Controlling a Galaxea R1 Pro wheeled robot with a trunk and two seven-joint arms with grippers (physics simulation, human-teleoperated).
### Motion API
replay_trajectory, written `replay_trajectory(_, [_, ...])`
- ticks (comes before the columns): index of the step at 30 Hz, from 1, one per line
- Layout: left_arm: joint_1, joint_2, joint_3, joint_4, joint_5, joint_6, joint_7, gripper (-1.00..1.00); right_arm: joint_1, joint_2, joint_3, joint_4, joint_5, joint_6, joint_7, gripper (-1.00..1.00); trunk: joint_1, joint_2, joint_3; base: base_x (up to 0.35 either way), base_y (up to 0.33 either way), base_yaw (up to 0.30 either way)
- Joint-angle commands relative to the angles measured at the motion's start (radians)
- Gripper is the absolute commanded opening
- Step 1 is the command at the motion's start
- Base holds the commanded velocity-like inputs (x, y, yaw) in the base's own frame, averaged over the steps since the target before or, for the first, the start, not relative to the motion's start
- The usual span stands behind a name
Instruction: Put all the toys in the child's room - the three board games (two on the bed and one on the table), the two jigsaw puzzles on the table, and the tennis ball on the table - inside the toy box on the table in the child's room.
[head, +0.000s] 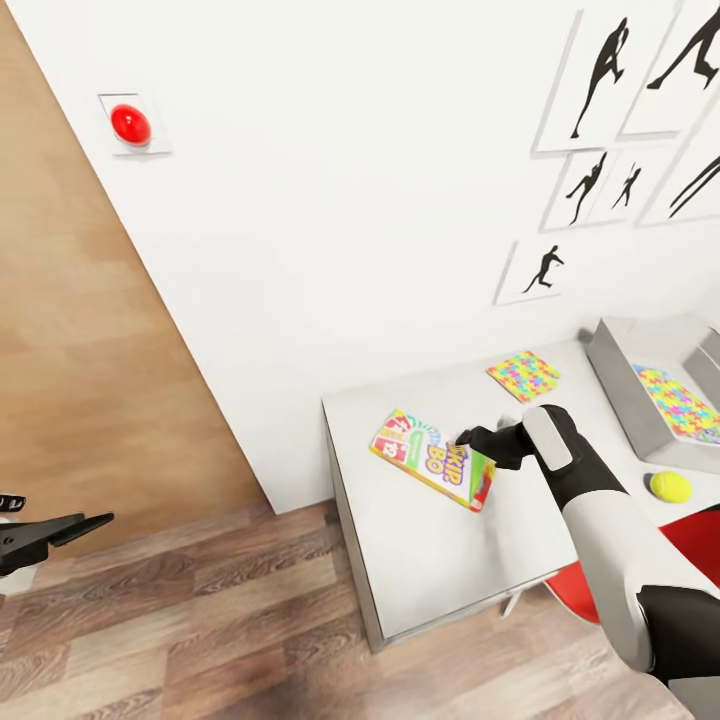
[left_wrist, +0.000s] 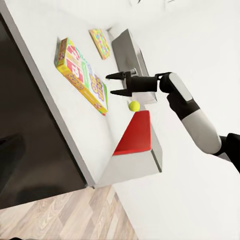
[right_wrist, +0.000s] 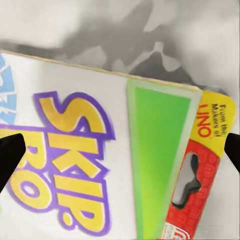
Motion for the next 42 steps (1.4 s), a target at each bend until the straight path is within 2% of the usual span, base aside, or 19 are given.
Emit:
replay_trajectory(1, [-0.001,0.001,0.000,0.000,0.000,0.011,-0.004,1.00,-0.001,0.000,-0.001,-0.001,-0.010,0.003,-0.010,1.00,0.001,-0.002,0.000,0.187,0.000,0.000])
replay_trajectory(11, [-0.001,0.000,0.000,0.000,0.000,0.011,-0.004,1.00,-0.001,0.000,-0.001,-0.001,-0.010,0.003,-0.010,1.00,0.001,-0.002,0.016,0.176,0.000,0.000])
replay_trajectory(20, [-0.001,0.000,0.000,-0.001,0.000,0.011,-0.004,1.00,-0.002,0.000,-0.001,-0.001,-0.010,0.003,-0.011,1.00,0.001,-0.002,0.020,0.178,0.000,0.000])
replay_trajectory(42, [-0.001,0.000,0.000,-0.001,-0.001,0.011,-0.004,1.00,-0.001,0.002,0.000,0.001,-0.010,0.003,-0.011,1.00,0.001,-0.002,0.020,0.019,0.000,0.000])
